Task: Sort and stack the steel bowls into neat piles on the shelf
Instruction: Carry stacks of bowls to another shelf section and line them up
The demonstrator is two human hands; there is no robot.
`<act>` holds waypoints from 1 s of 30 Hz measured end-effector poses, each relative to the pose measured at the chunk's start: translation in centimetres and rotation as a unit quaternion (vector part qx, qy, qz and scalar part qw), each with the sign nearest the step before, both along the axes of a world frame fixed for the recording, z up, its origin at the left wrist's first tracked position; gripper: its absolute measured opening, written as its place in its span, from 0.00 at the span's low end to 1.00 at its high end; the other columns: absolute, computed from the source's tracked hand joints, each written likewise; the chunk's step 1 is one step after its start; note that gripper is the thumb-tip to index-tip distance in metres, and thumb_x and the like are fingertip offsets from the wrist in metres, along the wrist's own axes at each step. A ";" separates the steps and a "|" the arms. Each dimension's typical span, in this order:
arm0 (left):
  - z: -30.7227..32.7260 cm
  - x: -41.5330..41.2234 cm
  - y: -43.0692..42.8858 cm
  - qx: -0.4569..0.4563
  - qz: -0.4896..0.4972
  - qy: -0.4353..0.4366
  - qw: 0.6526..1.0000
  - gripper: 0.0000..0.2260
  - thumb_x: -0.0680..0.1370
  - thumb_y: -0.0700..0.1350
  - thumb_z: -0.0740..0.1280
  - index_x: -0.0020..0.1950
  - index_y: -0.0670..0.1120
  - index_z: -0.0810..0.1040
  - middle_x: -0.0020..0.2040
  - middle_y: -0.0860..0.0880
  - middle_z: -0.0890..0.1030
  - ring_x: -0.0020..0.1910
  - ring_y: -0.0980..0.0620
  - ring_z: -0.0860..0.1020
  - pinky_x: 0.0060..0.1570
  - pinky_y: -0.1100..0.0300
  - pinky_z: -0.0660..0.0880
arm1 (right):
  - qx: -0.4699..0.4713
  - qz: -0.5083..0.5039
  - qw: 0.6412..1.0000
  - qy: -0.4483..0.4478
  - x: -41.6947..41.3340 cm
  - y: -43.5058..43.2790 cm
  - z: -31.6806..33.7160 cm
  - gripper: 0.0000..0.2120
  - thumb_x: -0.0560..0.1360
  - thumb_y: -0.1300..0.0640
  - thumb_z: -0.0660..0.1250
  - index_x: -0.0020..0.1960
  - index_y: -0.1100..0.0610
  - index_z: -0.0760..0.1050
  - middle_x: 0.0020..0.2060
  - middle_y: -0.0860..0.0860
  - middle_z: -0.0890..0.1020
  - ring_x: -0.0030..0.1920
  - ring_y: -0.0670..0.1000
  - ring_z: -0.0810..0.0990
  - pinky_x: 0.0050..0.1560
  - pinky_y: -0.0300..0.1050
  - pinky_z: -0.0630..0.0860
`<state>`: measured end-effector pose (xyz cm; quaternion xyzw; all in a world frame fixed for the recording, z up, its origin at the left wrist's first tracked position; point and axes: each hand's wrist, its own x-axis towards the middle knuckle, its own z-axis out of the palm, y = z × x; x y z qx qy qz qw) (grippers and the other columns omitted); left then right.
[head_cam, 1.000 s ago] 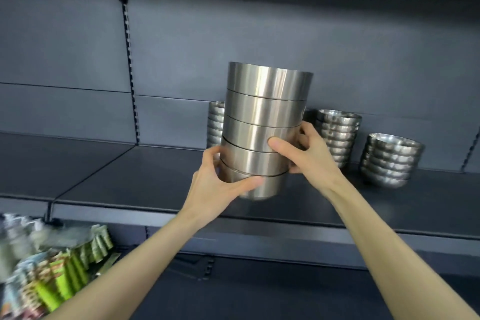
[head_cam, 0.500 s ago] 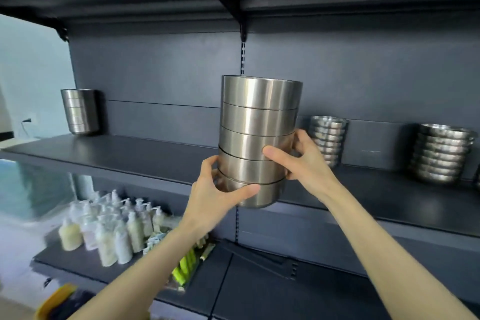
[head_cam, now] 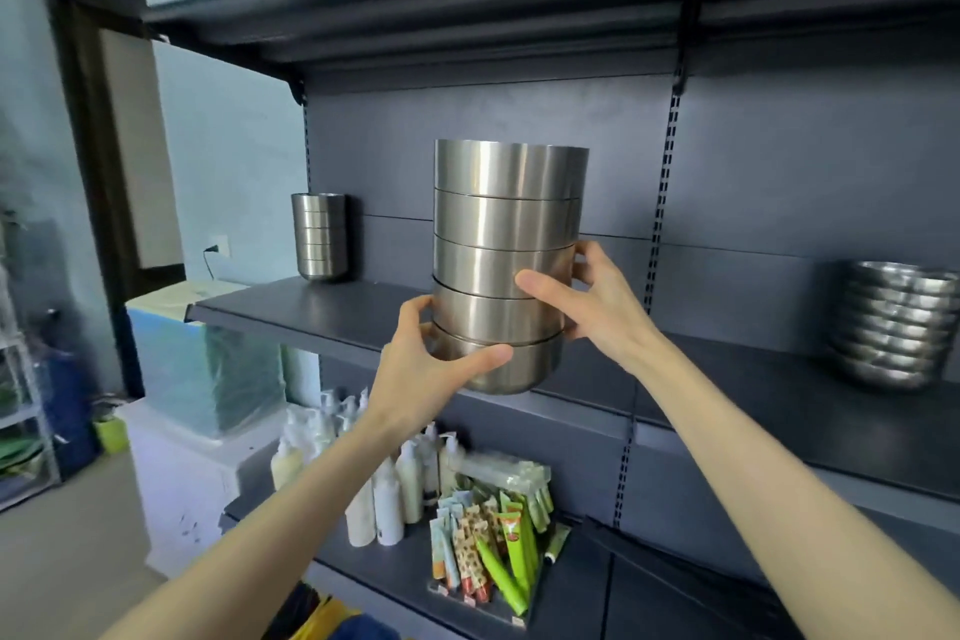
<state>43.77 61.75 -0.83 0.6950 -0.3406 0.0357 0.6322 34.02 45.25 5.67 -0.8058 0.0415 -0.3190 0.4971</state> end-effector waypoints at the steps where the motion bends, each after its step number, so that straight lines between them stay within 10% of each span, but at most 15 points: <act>1: 0.0 1.5 0.6 -0.002 0.007 0.000 1.000 0.40 0.55 0.64 0.78 0.62 0.58 0.65 0.49 0.56 0.80 0.43 0.69 0.77 0.36 0.77 0.70 | 0.002 0.004 1.000 0.000 1.8 0.5 0.1 0.46 0.52 0.29 0.74 0.65 0.47 0.66 0.58 0.40 0.77 0.58 0.46 0.79 0.58 0.57 0.78; 16: -1.0 27.5 9.3 0.019 0.042 0.022 0.999 0.47 0.53 0.66 0.78 0.67 0.54 0.63 0.54 0.53 0.80 0.52 0.55 0.80 0.55 0.52 0.78 | 0.007 0.032 0.999 0.022 29.2 8.2 -1.4 0.51 0.49 0.25 0.74 0.65 0.48 0.67 0.56 0.44 0.79 0.58 0.50 0.79 0.58 0.58 0.78; 30: -3.3 48.7 9.0 0.092 -0.109 0.051 0.988 0.43 0.54 0.67 0.77 0.62 0.60 0.61 0.53 0.56 0.78 0.50 0.62 0.78 0.46 0.65 0.74 | 0.026 -0.106 0.993 0.041 46.1 9.7 -4.7 0.49 0.47 0.23 0.72 0.61 0.46 0.67 0.57 0.45 0.78 0.57 0.49 0.79 0.54 0.58 0.80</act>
